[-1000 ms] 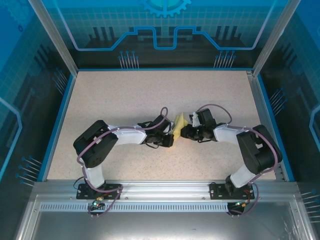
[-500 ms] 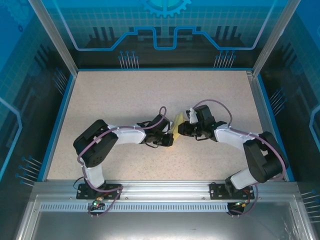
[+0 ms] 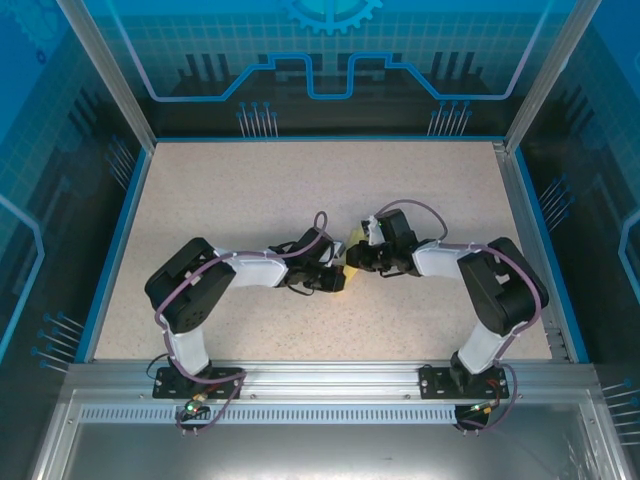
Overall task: Fold a paper plane with a square sheet of paper (pick it up from the middle)
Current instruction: Fold the wing for the fifth time at the center of the table.
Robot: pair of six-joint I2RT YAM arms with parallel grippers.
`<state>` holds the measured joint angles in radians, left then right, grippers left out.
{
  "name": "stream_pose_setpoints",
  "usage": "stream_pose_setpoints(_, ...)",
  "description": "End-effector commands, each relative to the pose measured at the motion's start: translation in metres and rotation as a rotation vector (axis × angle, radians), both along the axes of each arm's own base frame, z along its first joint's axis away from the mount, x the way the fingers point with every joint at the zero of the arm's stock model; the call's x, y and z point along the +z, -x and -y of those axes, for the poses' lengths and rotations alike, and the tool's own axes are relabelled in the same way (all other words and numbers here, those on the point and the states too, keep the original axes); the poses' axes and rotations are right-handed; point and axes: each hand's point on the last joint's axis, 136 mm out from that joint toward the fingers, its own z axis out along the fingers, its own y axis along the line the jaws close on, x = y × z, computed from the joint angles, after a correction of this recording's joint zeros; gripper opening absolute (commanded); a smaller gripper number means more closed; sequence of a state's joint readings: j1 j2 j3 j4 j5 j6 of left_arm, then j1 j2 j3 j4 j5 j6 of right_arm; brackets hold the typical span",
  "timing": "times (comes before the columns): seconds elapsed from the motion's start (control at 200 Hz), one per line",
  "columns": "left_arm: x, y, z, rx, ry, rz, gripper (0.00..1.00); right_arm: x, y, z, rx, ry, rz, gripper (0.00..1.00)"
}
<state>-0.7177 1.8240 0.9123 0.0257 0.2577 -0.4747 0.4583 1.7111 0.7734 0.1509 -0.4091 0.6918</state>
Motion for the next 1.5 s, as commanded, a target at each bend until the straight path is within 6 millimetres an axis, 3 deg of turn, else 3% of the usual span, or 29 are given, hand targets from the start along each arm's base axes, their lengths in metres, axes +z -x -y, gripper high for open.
stream_pose_setpoints(0.0,-0.006,0.006,-0.011,0.025,-0.007,-0.047,0.01,0.001,-0.006,-0.013,0.022,-0.035,0.007,0.14)
stream_pose_setpoints(0.46,-0.004,0.005,-0.014,0.031,0.041,-0.083,0.00,-0.012,-0.016,-0.024,0.030,-0.045,-0.019,0.14)
stream_pose_setpoints(0.605,-0.001,0.003,-0.015,0.033,0.049,-0.079,0.01,-0.025,-0.014,-0.024,0.033,-0.026,-0.058,0.14)
stream_pose_setpoints(0.7,0.000,0.003,-0.016,0.033,0.049,-0.080,0.02,-0.020,-0.023,-0.030,0.039,-0.029,-0.045,0.14)
stream_pose_setpoints(1.085,0.006,-0.002,-0.026,0.063,0.009,-0.051,0.05,-0.033,-0.015,-0.022,0.054,0.050,-0.080,0.14)
stream_pose_setpoints(1.286,0.018,-0.006,-0.024,0.082,0.031,-0.031,0.11,-0.040,-0.013,-0.021,0.057,0.067,-0.098,0.13)
stream_pose_setpoints(1.391,0.018,-0.010,-0.027,0.114,0.026,-0.023,0.21,-0.042,-0.013,-0.020,0.054,0.073,-0.103,0.14)
stream_pose_setpoints(1.496,0.015,-0.012,-0.027,0.136,0.027,-0.028,0.22,-0.043,-0.012,-0.022,0.056,0.068,-0.107,0.13)
